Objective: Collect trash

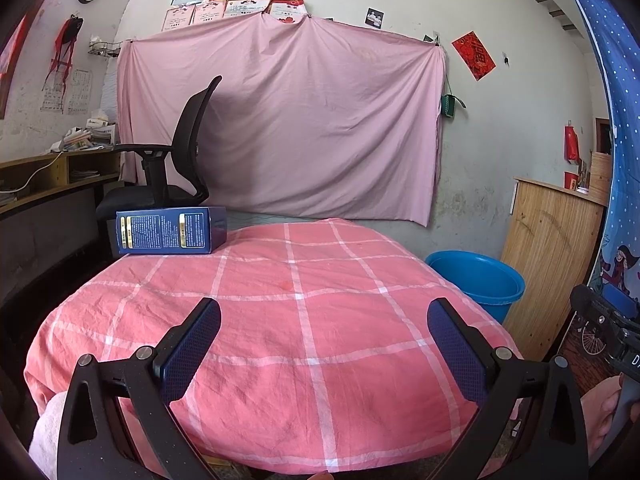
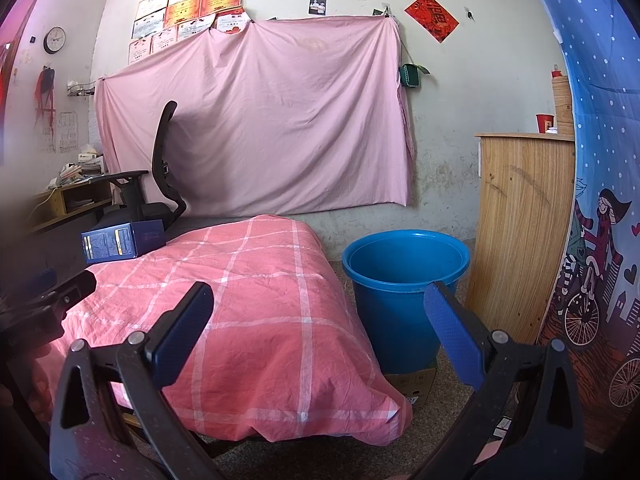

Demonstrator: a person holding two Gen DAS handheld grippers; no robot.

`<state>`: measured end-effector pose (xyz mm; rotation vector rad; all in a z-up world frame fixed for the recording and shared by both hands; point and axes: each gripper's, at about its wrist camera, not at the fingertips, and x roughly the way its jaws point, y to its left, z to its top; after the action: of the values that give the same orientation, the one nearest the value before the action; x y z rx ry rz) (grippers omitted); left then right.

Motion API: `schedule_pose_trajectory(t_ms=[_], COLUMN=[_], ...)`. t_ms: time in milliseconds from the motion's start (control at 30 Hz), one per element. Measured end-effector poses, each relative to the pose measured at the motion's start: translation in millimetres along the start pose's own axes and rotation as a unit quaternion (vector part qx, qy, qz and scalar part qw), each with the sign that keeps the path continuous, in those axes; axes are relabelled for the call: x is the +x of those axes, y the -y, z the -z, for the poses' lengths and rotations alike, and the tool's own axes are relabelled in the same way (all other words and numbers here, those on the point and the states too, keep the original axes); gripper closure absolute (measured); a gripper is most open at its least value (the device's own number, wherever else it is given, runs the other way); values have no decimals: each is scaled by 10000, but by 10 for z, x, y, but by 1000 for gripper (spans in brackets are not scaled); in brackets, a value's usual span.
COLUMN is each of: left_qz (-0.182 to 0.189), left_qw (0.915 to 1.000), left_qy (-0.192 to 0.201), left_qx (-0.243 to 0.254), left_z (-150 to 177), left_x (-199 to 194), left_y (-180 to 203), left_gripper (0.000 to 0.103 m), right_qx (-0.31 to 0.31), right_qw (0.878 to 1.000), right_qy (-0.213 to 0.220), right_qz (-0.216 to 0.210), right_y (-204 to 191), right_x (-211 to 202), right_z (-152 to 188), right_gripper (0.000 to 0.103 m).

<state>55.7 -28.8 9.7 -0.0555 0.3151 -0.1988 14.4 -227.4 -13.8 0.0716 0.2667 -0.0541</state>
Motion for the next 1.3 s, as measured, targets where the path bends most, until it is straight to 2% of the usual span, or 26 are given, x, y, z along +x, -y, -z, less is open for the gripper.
schedule_pose_trajectory(t_ms=[1100,1300], left_qz=[-47,-239], left_qw=[10000,9996], left_qy=[-7,-65], left_qx=[-25,114], left_z=[14,15], left_x=[4,29], left_y=[-21,-1], left_gripper=[2,2], right_qx=[15,21], right_qw=[10000,10000], right_qy=[-21,-35], right_qz=[-2,8], right_y=[0,-11], right_x=[-4,-4], right_z=[16,19], right_gripper=[0,0])
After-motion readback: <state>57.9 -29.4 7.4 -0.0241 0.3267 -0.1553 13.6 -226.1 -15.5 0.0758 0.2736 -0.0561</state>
